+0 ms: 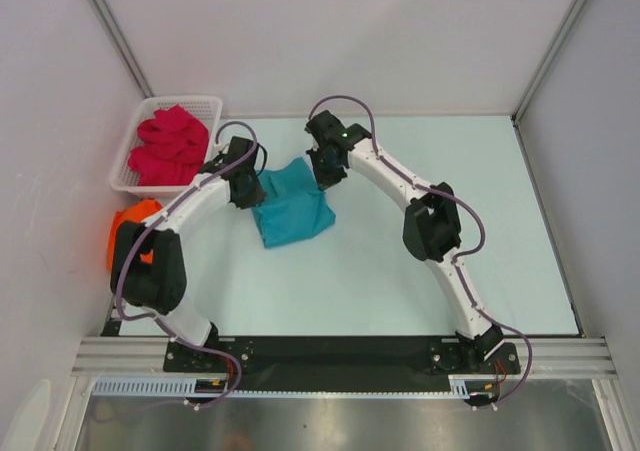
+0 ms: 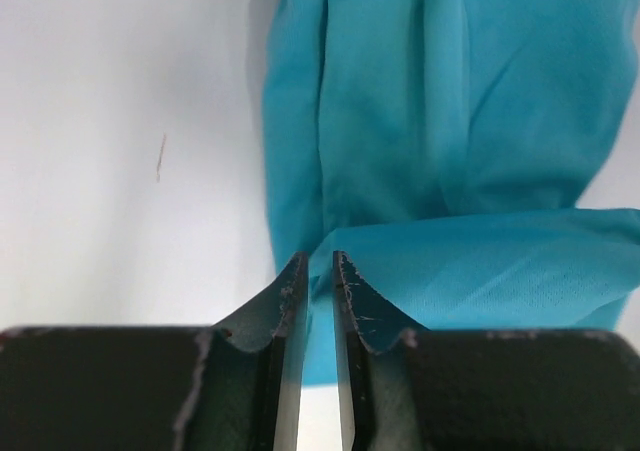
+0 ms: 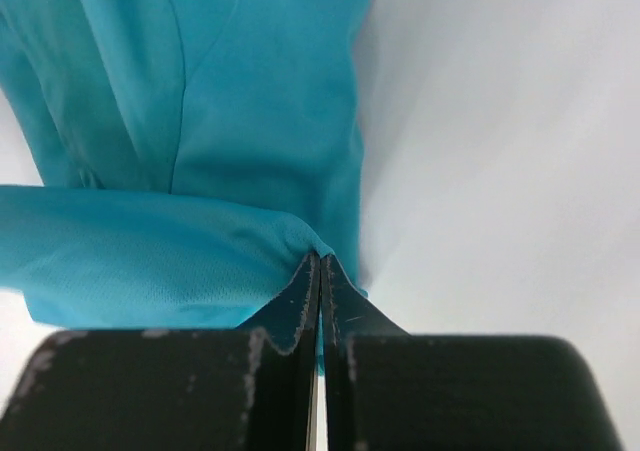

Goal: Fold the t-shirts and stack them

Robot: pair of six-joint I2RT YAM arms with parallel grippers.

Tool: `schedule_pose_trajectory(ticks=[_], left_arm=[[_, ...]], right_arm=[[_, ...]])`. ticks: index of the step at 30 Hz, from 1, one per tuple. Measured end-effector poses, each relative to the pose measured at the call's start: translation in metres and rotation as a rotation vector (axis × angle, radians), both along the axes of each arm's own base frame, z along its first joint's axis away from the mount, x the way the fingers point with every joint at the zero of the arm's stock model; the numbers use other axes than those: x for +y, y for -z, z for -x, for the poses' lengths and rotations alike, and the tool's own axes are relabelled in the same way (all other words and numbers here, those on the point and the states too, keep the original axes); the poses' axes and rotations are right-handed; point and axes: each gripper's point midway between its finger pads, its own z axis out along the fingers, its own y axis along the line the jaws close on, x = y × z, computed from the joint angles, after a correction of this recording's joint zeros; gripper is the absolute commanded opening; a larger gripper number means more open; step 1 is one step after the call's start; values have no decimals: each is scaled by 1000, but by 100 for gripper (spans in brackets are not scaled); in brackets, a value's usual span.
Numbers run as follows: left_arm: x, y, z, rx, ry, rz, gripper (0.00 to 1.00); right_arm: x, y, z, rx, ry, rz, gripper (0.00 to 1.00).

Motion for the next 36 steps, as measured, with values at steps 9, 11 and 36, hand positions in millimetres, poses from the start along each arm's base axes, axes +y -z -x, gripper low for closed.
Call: schedule_pose_trajectory(ticks=[9,11,36], left_arm=[[13,9,-42,10,-50,-8,20],[13,7,-47,3,-50,-5,20],[-2,48,-27,56,21,75,93]], right_arm=[[5,-20,-43,-61,14,-86,0],[5,-24,-48,-73,15,-102,0],[21,-23,-27,-63,-63,-96,0]])
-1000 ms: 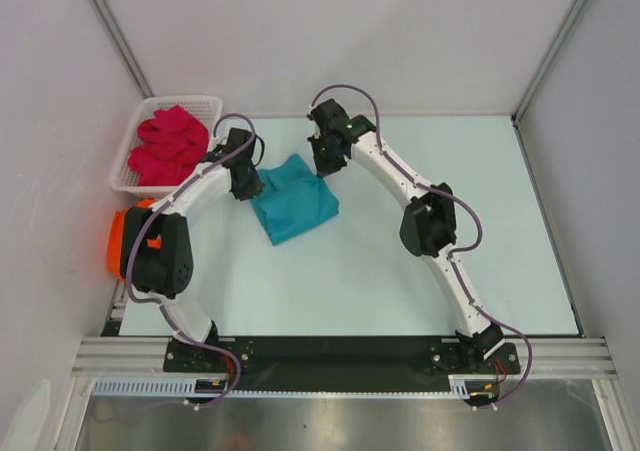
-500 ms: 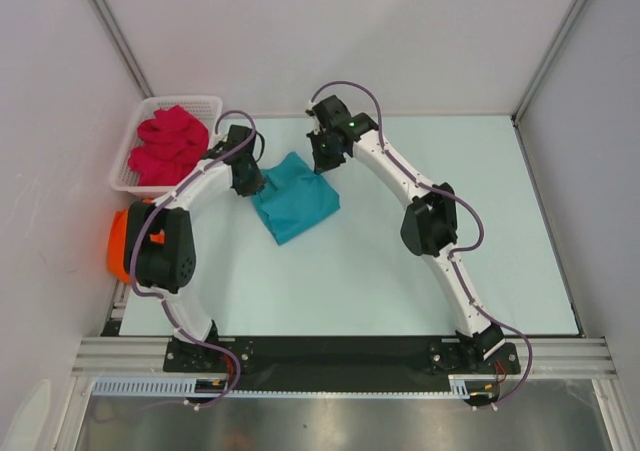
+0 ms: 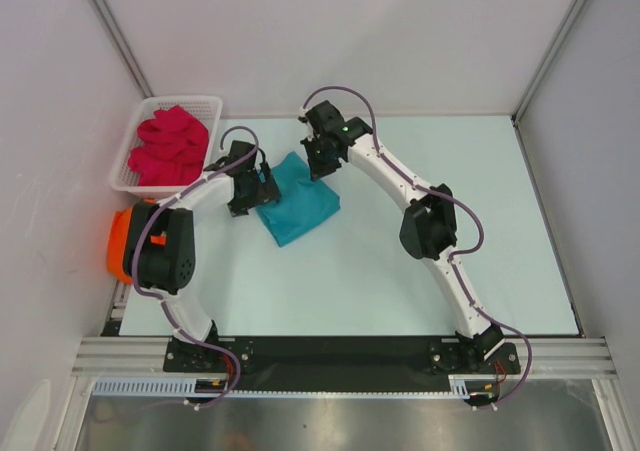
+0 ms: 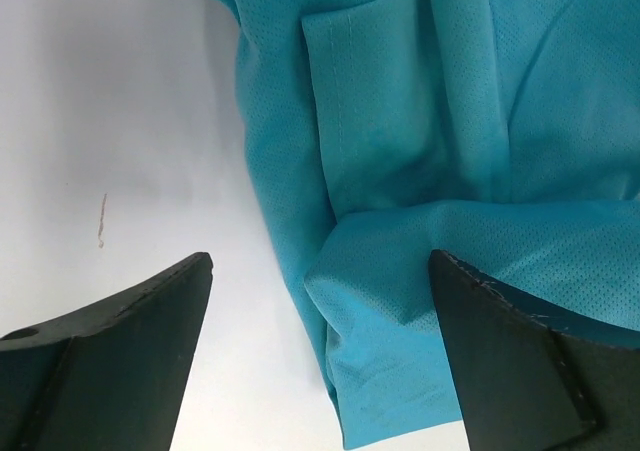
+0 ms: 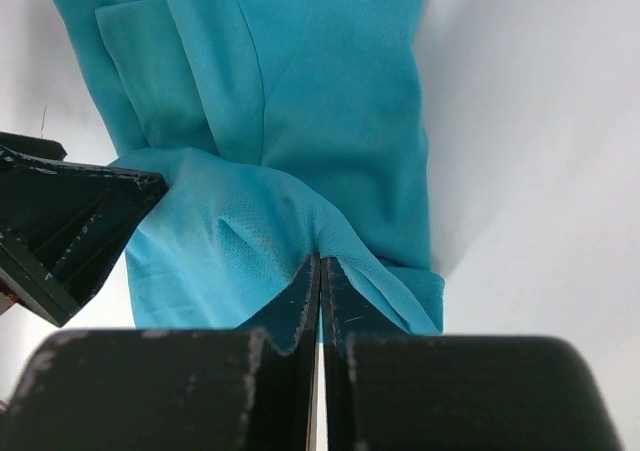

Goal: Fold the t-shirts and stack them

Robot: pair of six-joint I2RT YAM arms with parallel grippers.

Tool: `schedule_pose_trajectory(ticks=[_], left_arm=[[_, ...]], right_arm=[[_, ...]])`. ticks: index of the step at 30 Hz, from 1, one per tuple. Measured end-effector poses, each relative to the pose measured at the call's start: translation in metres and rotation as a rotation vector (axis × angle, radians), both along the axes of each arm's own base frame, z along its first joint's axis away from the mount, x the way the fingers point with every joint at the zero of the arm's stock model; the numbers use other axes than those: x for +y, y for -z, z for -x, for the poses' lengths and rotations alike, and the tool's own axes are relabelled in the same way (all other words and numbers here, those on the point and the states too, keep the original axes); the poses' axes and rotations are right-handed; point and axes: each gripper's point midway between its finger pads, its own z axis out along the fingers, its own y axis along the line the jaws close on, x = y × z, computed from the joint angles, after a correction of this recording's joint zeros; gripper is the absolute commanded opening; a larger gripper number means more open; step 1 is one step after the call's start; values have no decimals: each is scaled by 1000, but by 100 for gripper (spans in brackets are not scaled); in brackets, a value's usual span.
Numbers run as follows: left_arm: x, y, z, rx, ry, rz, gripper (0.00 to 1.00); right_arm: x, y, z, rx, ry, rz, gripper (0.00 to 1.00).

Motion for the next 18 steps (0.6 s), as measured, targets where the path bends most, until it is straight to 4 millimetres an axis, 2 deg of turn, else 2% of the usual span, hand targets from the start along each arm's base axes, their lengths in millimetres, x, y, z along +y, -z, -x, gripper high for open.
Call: schedule_pose_trajectory(ticks=[9,12,15,18], left_arm=[[-6,0,-7,-36,0,31,82],[-10,-1,-10,-47,1,48,69],[-14,-1,-12,-56,-3,70,46],[-17,2,-13,-57,-4,85,38]], right_arm=[[-2,0,1,-5,4,15,0],[-3,0,0,-5,6,18,0],[-4,1,0,-5,10,25,0],[-5,1,0,-5,12,28,0]])
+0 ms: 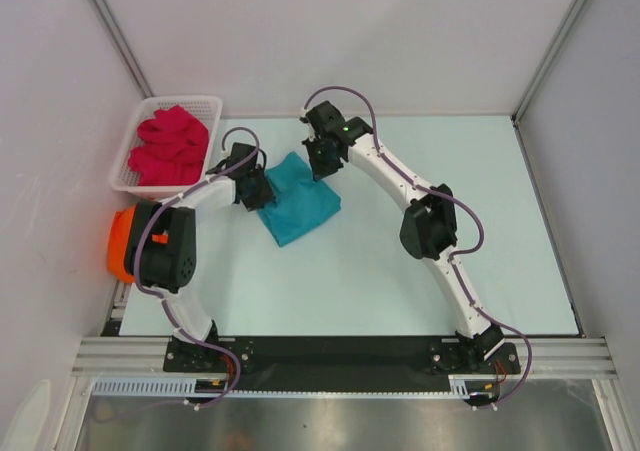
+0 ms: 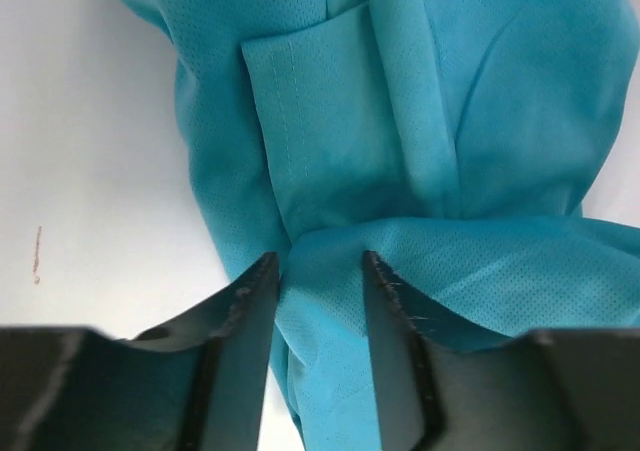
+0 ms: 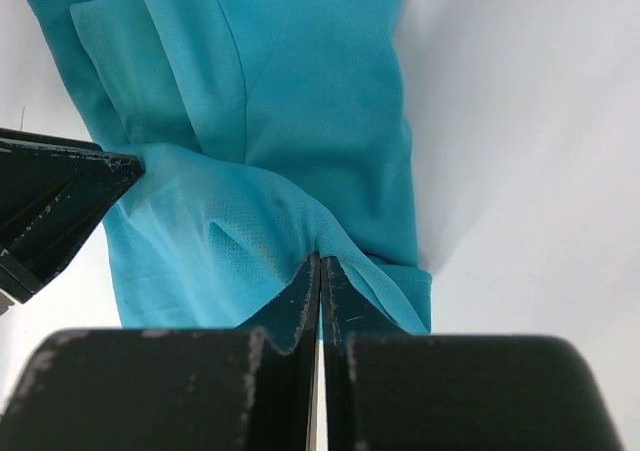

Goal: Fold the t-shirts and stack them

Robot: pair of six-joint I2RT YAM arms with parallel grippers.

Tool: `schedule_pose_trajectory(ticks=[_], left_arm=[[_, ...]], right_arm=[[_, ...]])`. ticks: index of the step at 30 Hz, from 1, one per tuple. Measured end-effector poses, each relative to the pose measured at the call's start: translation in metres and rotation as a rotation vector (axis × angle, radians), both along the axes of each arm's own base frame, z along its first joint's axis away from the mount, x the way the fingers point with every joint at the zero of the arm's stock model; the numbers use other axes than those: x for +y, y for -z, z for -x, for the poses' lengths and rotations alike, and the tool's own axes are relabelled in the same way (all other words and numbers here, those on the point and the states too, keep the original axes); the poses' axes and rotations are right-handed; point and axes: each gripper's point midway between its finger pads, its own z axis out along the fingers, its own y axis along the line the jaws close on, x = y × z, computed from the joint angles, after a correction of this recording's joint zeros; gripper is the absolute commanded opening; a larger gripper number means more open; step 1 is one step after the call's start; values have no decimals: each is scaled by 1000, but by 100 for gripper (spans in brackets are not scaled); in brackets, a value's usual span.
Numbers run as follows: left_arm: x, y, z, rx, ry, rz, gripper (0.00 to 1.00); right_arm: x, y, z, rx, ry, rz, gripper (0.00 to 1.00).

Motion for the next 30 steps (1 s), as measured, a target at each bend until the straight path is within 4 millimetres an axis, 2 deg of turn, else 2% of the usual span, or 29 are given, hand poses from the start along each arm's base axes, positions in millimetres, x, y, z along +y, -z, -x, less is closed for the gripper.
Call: schedule_pose_trajectory(ticks=[2,5,6,9,21,30], left_arm=[[-2,3,1,5,5,7,35],[-4,7,4,13,7,22,25],[-5,8,4,15,8,29,17],[-7,11,6,21,7,38,0],[-8,8,7,10,13,44,0],[-2,-46,10,-99,-4,41,0]], right_arm=[[-1,0,0,0,2,3,0],[-1,1,0,1,2,5,0],[-1,1,0,2,2,6,0],[-2,1,2,5,2,9,0],[-9,-8,6,-3,8,21,0],[-13,-28,14,-32,-1,21,0]])
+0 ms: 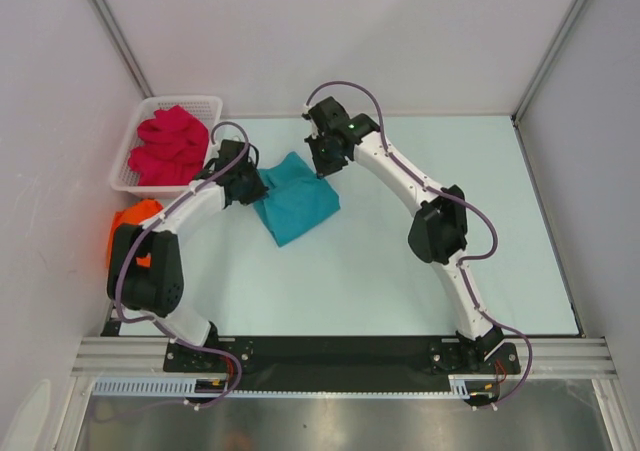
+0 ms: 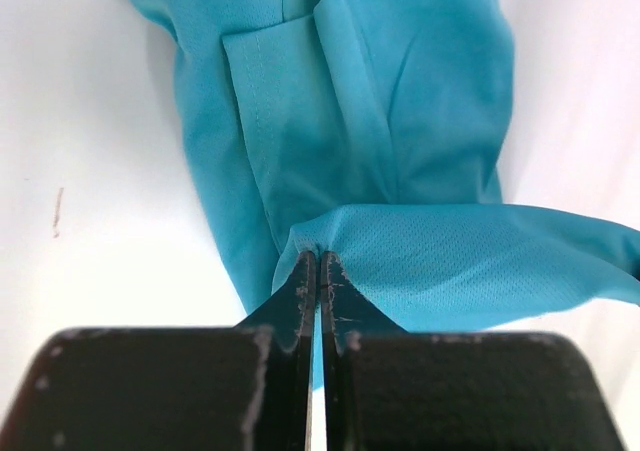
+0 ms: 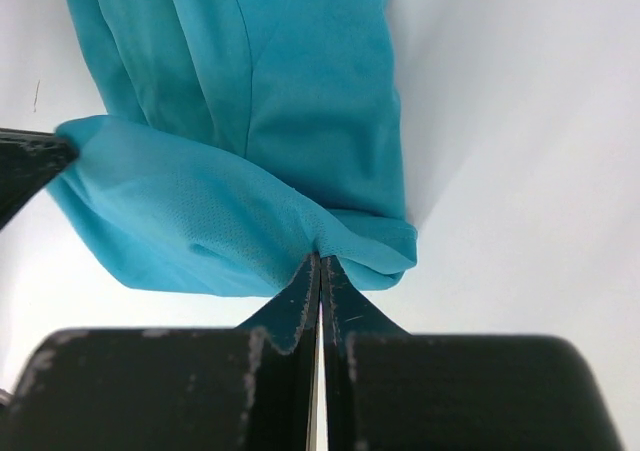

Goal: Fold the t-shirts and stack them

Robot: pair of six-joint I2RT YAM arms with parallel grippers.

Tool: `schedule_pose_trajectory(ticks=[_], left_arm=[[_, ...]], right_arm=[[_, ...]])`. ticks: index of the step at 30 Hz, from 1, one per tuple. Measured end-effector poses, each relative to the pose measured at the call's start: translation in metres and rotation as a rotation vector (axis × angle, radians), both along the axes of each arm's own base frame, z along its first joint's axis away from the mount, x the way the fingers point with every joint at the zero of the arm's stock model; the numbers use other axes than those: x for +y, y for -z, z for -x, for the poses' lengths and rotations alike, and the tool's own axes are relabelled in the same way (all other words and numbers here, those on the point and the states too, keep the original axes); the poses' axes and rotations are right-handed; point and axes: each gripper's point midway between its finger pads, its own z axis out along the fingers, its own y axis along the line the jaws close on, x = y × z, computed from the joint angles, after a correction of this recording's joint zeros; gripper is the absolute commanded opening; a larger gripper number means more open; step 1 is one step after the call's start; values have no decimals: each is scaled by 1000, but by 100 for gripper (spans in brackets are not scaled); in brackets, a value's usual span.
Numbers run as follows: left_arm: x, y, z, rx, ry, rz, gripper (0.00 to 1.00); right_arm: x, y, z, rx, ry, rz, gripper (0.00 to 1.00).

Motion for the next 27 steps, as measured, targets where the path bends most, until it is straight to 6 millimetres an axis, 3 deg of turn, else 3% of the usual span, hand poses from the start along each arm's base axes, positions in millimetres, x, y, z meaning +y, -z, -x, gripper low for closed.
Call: schedule_pose_trajectory(ticks=[5,12,17,22,27], left_arm=[[7,-10,3,-16,-21,-21,0],[18,-7,8,1,-58,-73,0],[22,-17,11,-16,-68,-83,0],[24,-40,18,-57,-70,-72,0],[25,-74,34,-131,-66,-50,0]], right_arm=[[2,-2,1,-4,-7,-1,0],[13,-24,-11,-63,-17,-52,0],[15,-20,-6,-56,-26,-42,0],[4,-2,20,-11,-37,31,0],[0,-6,71,2,-78,78,0]])
